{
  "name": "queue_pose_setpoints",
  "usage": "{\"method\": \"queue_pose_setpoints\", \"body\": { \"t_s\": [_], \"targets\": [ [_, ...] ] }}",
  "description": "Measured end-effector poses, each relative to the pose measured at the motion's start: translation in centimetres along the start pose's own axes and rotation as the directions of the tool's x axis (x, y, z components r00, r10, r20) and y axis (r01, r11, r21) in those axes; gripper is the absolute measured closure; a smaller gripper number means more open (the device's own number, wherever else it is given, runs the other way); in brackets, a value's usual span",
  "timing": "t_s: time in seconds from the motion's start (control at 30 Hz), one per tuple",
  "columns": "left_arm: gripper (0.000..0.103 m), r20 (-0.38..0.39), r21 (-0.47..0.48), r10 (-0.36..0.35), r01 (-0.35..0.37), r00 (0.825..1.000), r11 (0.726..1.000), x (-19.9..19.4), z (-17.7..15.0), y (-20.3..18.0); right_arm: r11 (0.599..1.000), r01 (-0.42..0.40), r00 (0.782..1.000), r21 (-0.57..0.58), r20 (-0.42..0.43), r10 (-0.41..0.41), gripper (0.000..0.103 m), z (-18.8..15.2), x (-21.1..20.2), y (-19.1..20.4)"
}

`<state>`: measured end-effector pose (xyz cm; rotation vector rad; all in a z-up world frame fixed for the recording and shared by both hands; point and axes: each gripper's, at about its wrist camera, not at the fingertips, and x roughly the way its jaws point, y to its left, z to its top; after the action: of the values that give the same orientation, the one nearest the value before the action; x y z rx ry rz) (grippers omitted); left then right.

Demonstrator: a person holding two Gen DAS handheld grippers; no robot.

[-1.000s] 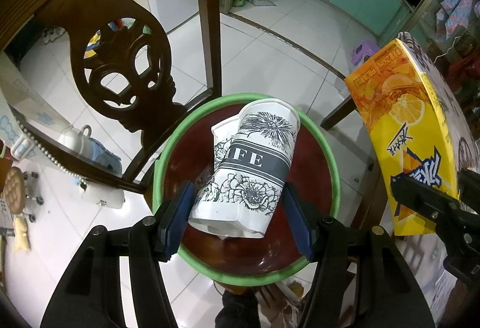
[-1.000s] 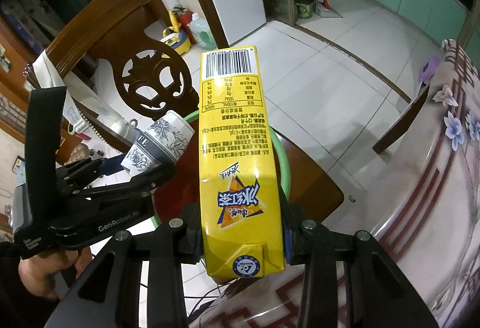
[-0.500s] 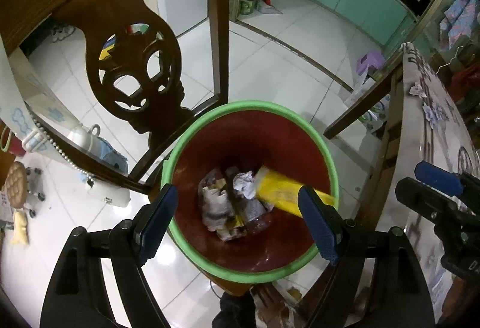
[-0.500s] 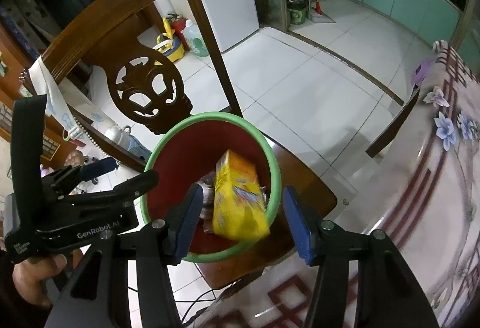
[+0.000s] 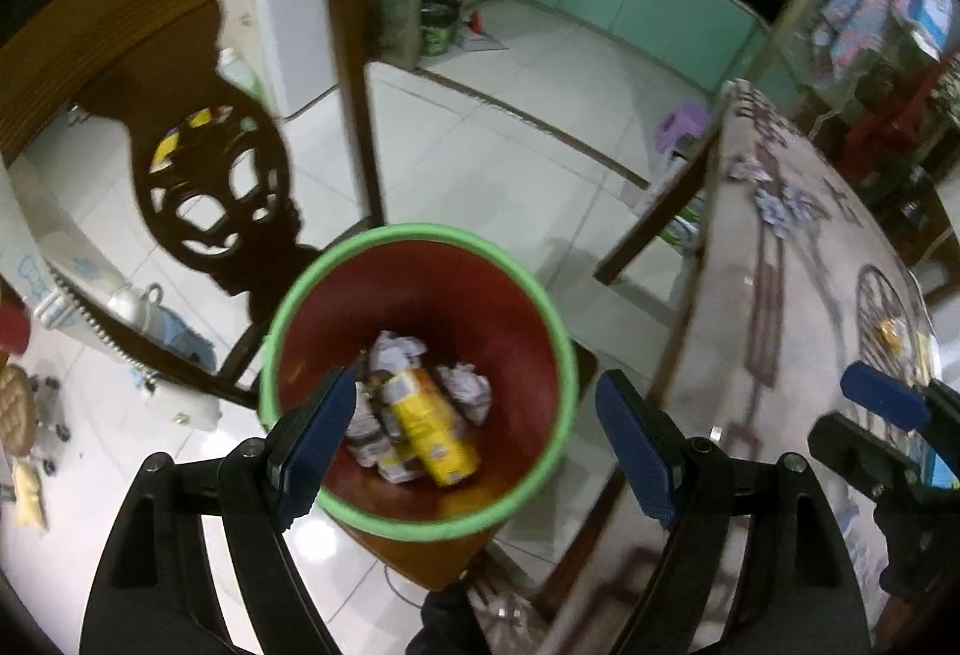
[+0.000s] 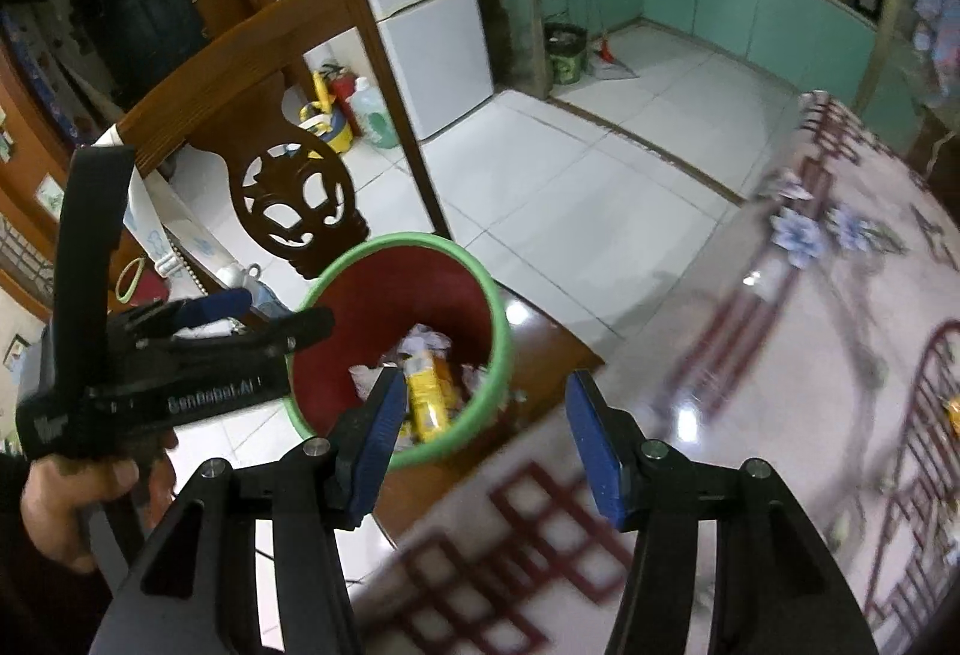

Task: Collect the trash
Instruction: 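Move both open grippers back over the remaining trash on the table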

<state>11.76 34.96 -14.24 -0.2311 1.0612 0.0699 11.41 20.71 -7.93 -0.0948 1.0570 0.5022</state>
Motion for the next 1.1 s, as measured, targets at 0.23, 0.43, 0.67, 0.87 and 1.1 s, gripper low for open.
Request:
{"method": "queue_pose_setpoints", "body": {
  "t_s": [0.23, 0.43, 0.67, 0.87, 1.1],
  "targets": [
    [0.021, -0.006, 0.133, -0.075, 0.075, 0.997, 0.988, -1.0, -1.0, -6.6, 0.981, 0.107, 0.993, 0.163, 0.026, -0.113, 0.049, -6.4, -6.5, -7.9],
    [0.021, 0.002, 0.206, -0.125, 0.122, 0.992, 0.971, -2.4, -2.2, -13.3, 0.890, 0.260, 0.955, 0.374, 0.036, -0.294, 0.049, -12.9, -13.4, -19.6],
    [0.021, -0.014, 0.286, -0.174, 0.170, 0.985, 0.943, -3.4, -4.7, -23.1, 0.777, 0.355, 0.907, 0.519, 0.012, -0.422, 0.049, -19.9, -20.5, -32.9],
    [0.021, -0.041, 0.338, -0.209, 0.210, 0.977, 0.917, -3.9, -7.1, -30.5, 0.691, 0.370, 0.885, 0.621, -0.011, -0.465, 0.049, -24.3, -23.4, -43.7],
    [0.021, -0.075, 0.371, -0.250, 0.260, 0.965, 0.891, -4.0, -8.5, -38.4, 0.707, 0.318, 0.919, 0.631, -0.021, -0.395, 0.049, -24.2, -20.3, -50.1]
  ]
}}
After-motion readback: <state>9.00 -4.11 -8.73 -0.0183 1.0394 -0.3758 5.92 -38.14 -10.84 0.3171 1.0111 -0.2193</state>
